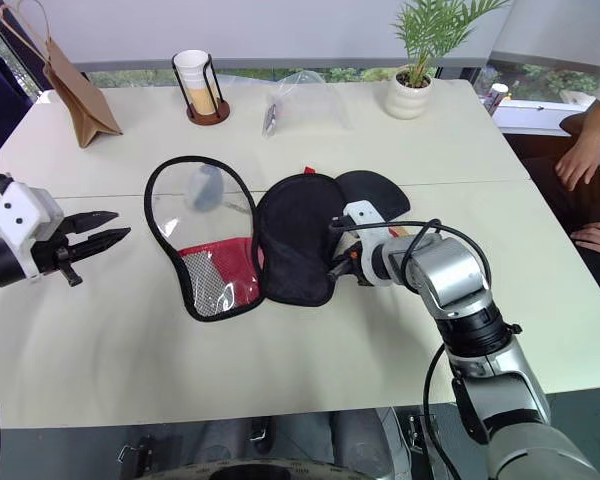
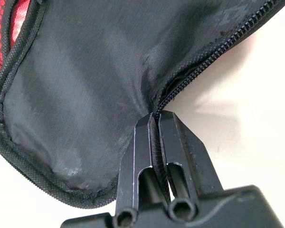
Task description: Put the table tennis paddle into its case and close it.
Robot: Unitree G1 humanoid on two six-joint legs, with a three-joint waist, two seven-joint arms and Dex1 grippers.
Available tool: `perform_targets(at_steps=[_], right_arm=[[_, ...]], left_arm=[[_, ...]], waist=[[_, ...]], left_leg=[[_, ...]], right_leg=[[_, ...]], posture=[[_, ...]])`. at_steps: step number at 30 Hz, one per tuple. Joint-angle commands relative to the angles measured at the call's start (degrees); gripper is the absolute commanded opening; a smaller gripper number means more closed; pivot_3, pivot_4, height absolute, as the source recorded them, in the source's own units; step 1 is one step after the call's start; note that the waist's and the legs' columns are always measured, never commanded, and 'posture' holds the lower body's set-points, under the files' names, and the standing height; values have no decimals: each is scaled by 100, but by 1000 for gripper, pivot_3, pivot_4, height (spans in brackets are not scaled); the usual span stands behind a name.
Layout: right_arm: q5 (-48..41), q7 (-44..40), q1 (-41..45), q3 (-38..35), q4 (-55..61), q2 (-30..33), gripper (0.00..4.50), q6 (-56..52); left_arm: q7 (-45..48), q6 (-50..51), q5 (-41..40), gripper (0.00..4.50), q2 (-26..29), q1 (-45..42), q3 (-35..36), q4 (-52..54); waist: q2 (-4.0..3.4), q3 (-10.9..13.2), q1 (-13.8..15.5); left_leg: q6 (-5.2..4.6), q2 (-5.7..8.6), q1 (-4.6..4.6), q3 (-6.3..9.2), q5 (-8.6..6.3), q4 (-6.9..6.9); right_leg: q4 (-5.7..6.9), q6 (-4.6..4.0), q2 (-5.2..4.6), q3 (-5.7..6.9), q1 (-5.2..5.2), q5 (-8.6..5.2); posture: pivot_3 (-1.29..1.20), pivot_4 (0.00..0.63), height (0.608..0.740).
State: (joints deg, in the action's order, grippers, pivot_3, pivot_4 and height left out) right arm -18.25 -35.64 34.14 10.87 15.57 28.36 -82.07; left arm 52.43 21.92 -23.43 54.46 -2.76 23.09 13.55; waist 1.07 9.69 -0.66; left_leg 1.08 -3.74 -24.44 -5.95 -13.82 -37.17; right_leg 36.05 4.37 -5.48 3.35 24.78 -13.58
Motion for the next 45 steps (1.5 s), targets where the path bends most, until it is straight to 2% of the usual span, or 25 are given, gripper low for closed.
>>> perform_targets(at_steps=[1, 10, 17, 25, 35, 39, 43, 45], right_arm=[[-213, 151, -185, -126, 190, -28, 34, -573], [-403, 573, -454, -185, 846, -36, 34, -929], [-197, 245, -420, 356, 352, 849, 34, 392], [284, -252, -245, 1170, -274, 1511, 34, 1888], [897, -923, 229, 1621, -1110, 1730, 34, 3135], [917, -1163, 295, 1606, -1271, 1641, 34, 3069], [588, -1121, 346, 1166, -1285, 1398, 34, 2348], [466, -989, 399, 839, -1292, 1266, 596, 1990]], left_arm=[[29, -87, 13, 1435, 23, -56, 1, 85], [50, -45, -23, 1435, 6, -112, -87, 107], [60, -98, 23, 1435, -39, -301, -282, 14], [41, -130, 55, 1435, -98, -406, -414, -14], [201, 99, -168, 1435, -89, -262, -329, 187], [214, 166, -221, 1435, -88, -254, -319, 241], [202, 156, -194, 1435, -109, -261, -333, 247], [197, 146, -186, 1435, -119, -248, -341, 256]], waist=[[0, 0, -1], [0, 0, -7], [0, 0, 4], [3, -2, 4], [9, -6, -1], [9, -6, 7], [10, -6, 9], [9, -5, 9]], left_leg=[[0, -1, 0, 0, 0, 0], [0, -3, -3, -1, 0, 2], [0, -1, -3, -1, 0, 0], [-1, 0, -1, 1, 0, -3], [-1, -2, 2, 0, 0, -8], [-1, -2, 0, 0, 0, -8], [-1, -2, 0, 0, 0, -8], [-1, -2, 0, 0, 0, -8]], right_leg=[[0, 0, 0, 0, 0, 0], [-1, -1, 0, 0, 6, -1], [-8, -2, -1, -1, 4, -1], [-9, -1, -1, 0, 0, -1], [-7, -1, -1, -1, 10, -1], [-7, -1, -1, 0, 8, -1], [-7, -1, -1, -1, 6, -1], [-7, -1, -1, -1, 0, -1]], posture=[[0, 150, 740], [0, 150, 740], [0, 150, 740], [0, 150, 740], [0, 150, 740], [0, 150, 740], [0, 150, 740], [0, 150, 740]])
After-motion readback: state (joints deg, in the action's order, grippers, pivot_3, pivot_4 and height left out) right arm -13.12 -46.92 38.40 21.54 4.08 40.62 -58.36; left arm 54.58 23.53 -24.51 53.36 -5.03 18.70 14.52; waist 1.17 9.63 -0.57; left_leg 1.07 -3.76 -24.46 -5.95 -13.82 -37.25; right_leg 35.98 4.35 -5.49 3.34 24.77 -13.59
